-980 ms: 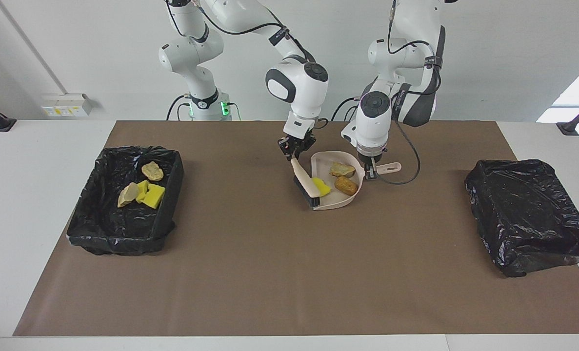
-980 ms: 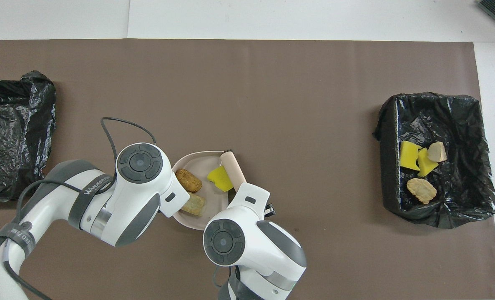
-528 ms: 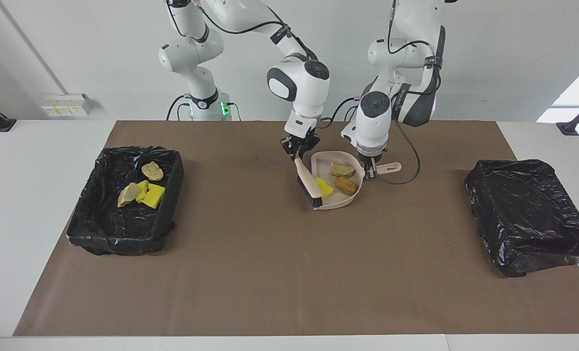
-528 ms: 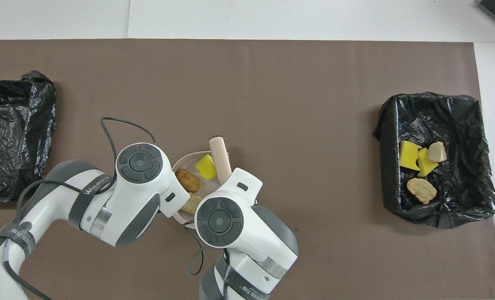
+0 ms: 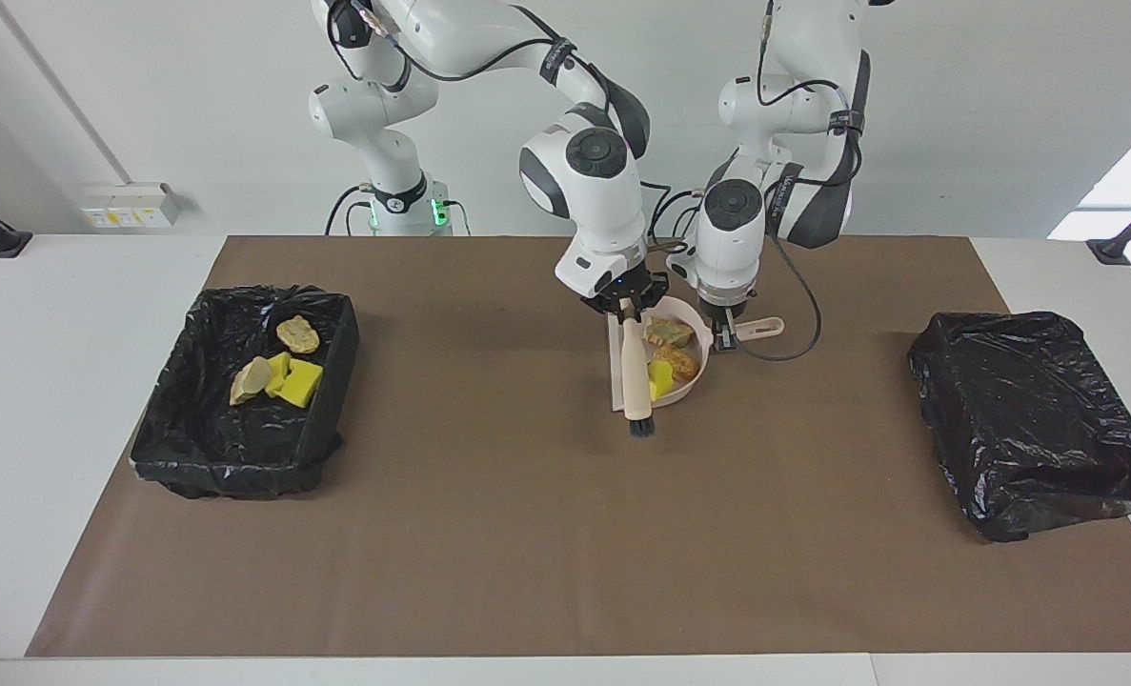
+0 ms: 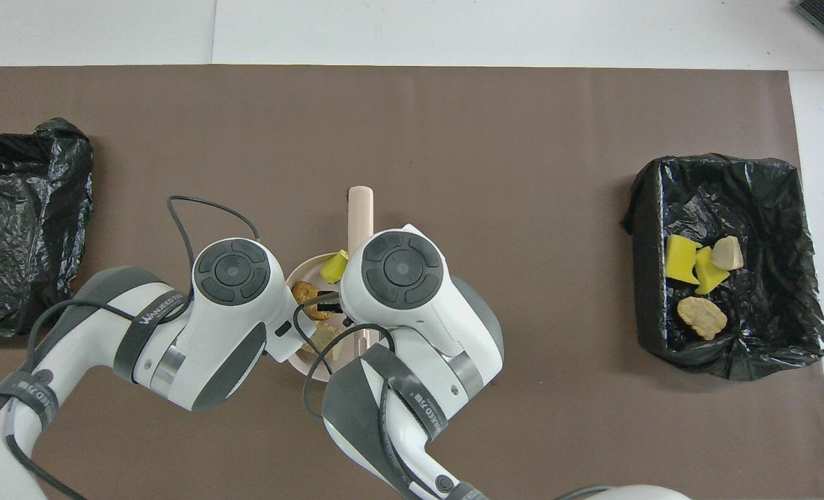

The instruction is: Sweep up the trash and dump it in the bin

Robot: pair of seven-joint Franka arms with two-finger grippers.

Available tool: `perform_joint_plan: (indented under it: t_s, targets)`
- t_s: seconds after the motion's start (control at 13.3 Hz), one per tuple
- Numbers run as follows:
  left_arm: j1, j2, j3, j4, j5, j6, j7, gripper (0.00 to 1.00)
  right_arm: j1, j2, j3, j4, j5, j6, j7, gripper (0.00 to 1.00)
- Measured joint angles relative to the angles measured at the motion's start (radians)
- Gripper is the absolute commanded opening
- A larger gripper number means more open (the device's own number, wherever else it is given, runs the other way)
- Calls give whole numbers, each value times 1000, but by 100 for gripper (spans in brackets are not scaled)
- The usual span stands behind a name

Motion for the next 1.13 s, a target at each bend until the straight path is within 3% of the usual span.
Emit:
perform_joint_plan:
  t_s: [0.3,0.75,0.9,1.13]
  targets:
    - [0,0,0,-1,0,0,0,0,-23,-65,0,22,95,-136,-49,0]
    - [8,0,4,-2,-1,0,0,0,-36,-78,-3,-21,162,-120,-63,0]
    - [9,0,4,-2,-2,0,-2,0,-85,-104,-6,-101,136,-126,-141,0]
    - [10,0,3,-2,-4,0,-63,0,-93,-124,-5,-248,-1,-118,-178,0]
